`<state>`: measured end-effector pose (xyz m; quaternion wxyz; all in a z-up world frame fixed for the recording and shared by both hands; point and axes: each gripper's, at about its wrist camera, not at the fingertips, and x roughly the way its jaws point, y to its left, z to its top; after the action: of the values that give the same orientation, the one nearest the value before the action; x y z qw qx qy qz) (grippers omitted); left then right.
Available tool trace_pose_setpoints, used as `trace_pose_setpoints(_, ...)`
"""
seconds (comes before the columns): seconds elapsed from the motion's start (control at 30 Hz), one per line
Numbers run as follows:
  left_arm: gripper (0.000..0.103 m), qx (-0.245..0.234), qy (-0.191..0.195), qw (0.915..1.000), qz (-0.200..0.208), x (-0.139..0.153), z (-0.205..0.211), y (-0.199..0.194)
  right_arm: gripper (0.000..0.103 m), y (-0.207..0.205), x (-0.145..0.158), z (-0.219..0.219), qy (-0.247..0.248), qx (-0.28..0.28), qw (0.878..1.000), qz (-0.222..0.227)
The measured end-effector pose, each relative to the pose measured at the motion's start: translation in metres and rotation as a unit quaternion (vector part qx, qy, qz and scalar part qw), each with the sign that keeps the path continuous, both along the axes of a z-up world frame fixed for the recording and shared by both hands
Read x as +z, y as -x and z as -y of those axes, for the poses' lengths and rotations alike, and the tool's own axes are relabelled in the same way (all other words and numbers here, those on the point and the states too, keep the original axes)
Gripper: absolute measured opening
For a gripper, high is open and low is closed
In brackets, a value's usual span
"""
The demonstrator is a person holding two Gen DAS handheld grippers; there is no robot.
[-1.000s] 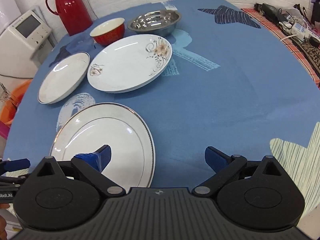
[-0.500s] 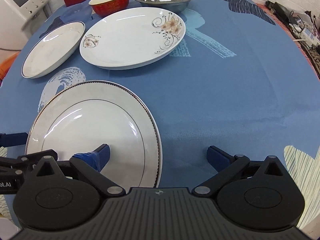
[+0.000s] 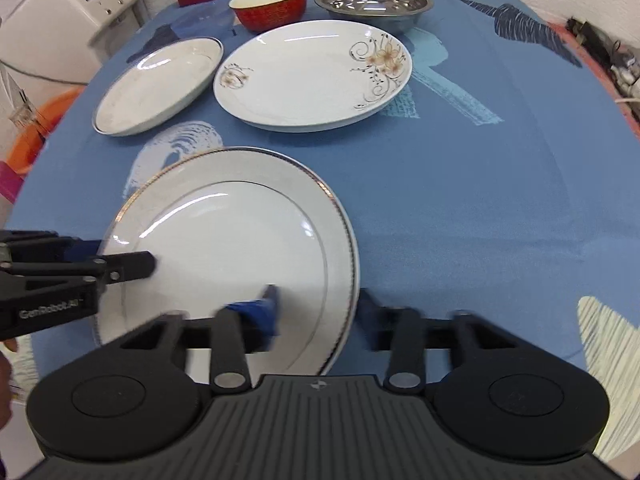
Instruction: Organize plates and bowls
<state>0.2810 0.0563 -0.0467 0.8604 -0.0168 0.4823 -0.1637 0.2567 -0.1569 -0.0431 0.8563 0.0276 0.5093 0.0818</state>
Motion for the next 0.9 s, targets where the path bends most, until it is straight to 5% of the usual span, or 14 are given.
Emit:
trace_pose_setpoints(0.17, 0.012, 0.015, 0.025, 0.9995, -0.012, 0.0, -0.007, 0.0, 0.019, 0.005, -0.001, -0.002, -0.016, -0.008, 1.0, 0.009)
trace_pose_setpoints(0.43, 0.012, 0.066, 0.007, 0.9978, 0.002, 0.023, -0.065, 0.005, 0.026, -0.001, 0.012, -0.045, -0.092, 0.035, 0.995, 0.024)
trace_pose_setpoints(0.73, 0.012, 0.135, -0.031, 0.9903, 0.007, 0.029, -0.145, 0.023, 0.029, -0.02, 0.003, -0.134, -0.109, 0.133, 0.985, 0.005)
trace_pose_setpoints(0.9, 0.013, 0.148, -0.022, 0.9887, 0.005, 0.019, -0.157, 0.016, 0.03, -0.028, 0.001, -0.151, -0.092, 0.144, 0.985, 0.006)
